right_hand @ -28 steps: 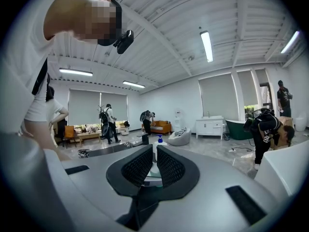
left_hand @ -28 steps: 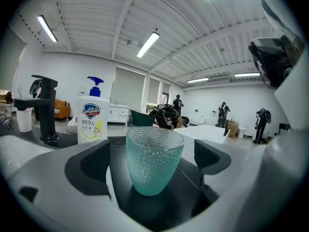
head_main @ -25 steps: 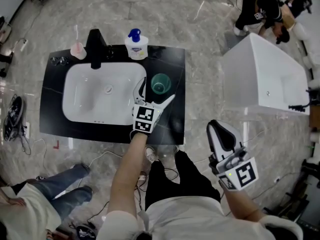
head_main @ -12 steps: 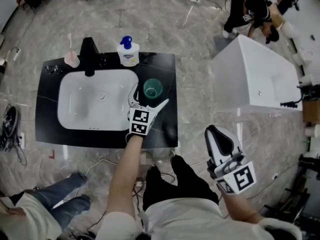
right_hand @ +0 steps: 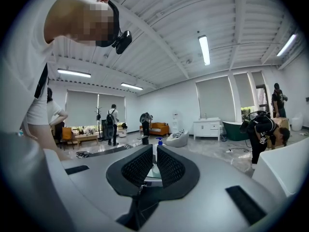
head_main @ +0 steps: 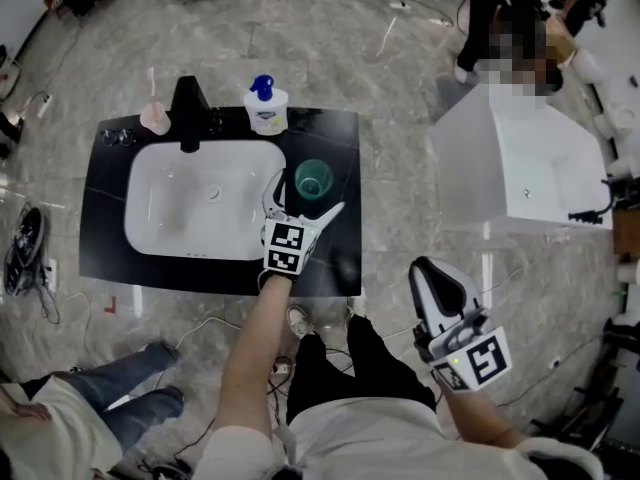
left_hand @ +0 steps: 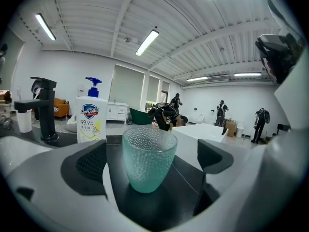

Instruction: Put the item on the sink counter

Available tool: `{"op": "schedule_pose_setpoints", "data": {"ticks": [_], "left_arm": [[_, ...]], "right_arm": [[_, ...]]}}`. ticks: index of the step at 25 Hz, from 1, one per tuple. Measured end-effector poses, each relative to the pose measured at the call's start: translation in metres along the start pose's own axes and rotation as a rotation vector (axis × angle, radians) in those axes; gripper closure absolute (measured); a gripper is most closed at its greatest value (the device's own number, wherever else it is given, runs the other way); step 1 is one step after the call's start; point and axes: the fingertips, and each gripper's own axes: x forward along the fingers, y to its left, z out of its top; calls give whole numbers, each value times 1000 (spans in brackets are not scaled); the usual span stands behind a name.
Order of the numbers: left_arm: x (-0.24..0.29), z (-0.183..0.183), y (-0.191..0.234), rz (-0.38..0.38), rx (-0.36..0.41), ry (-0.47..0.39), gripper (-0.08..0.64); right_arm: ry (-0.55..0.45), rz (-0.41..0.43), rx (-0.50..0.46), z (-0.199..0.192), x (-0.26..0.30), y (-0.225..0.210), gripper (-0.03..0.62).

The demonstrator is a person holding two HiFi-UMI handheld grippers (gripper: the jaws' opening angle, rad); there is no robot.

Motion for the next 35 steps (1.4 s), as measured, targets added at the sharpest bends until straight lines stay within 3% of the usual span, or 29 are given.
{"op": "schedule_pose_setpoints", "data": {"ticks": [35], "left_arm": [[-38, 13, -6, 192, -19, 46, 43]], "right_arm": [[-38, 198, 2, 23, 8, -27, 541]]}}
